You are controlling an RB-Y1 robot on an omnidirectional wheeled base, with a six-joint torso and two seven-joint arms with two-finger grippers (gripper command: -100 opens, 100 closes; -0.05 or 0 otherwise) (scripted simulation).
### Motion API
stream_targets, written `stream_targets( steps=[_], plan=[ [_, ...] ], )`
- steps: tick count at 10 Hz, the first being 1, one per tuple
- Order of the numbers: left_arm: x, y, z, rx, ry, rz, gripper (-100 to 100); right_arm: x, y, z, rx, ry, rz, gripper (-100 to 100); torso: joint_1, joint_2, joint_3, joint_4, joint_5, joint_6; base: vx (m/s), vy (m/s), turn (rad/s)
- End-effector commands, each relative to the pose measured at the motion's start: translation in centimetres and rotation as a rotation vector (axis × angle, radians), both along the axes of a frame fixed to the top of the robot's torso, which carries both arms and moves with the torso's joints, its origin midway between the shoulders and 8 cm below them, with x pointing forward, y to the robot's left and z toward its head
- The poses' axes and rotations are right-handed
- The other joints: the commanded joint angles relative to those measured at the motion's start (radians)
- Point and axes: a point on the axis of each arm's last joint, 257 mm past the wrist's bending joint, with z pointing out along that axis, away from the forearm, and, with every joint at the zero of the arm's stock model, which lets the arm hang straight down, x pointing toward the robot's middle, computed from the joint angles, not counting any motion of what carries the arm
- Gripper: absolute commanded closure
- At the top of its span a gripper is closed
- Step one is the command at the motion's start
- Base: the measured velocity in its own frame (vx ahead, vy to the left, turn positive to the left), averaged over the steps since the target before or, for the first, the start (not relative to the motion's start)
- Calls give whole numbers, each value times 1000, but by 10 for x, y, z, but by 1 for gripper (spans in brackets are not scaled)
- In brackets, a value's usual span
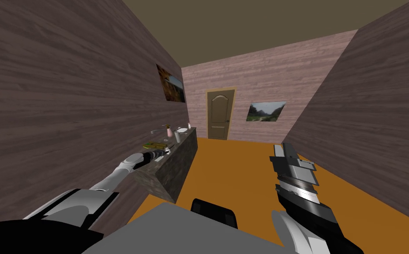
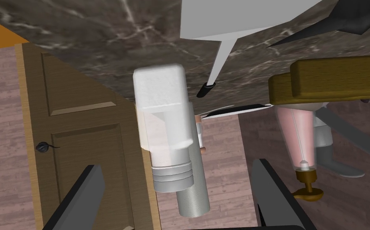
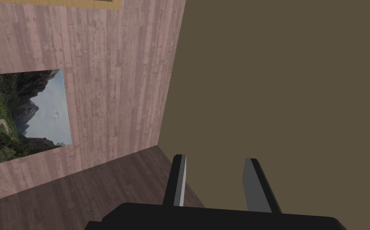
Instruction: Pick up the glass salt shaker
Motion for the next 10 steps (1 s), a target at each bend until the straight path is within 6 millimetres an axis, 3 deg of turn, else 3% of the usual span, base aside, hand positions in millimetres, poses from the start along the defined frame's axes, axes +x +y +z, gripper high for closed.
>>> stream_targets(
  steps=[1, 3, 4, 5, 6, 10],
  plan=[
    [-7, 5, 0, 5, 17, 7, -100, 0, 0, 0, 0, 0, 0, 0, 0, 0, 0, 0, 0, 0, 40, -22, -26],
    [-27, 26, -9, 19, 74, 46, -100, 0, 0, 0, 0, 0, 0, 0, 1, 1, 1, 0, 0, 0, 44, -37, -115],
    [-20, 20, -8, 16, 59, 36, -100, 0, 0, 0, 0, 0, 0, 0, 0, 1, 0, 0, 0, 0, 21, -16, -22],
    [-21, 21, -8, 16, 61, 38, 0, 0, 0, 0, 0, 0, 0, 0, 2, 2, 1, 0, 0, -1, 0, 0, 0],
    [-27, 24, -11, 10, 63, 39, -100, 0, 0, 0, 0, 0, 0, 0, 2, 3, 2, 1, 1, -1, 20, -10, -38],
    [-38, 31, -16, 3, 66, 45, -100, 0, 0, 0, 0, 0, 0, 0, 2, 2, 1, 0, 1, 0, 30, -11, -30]
  ],
)
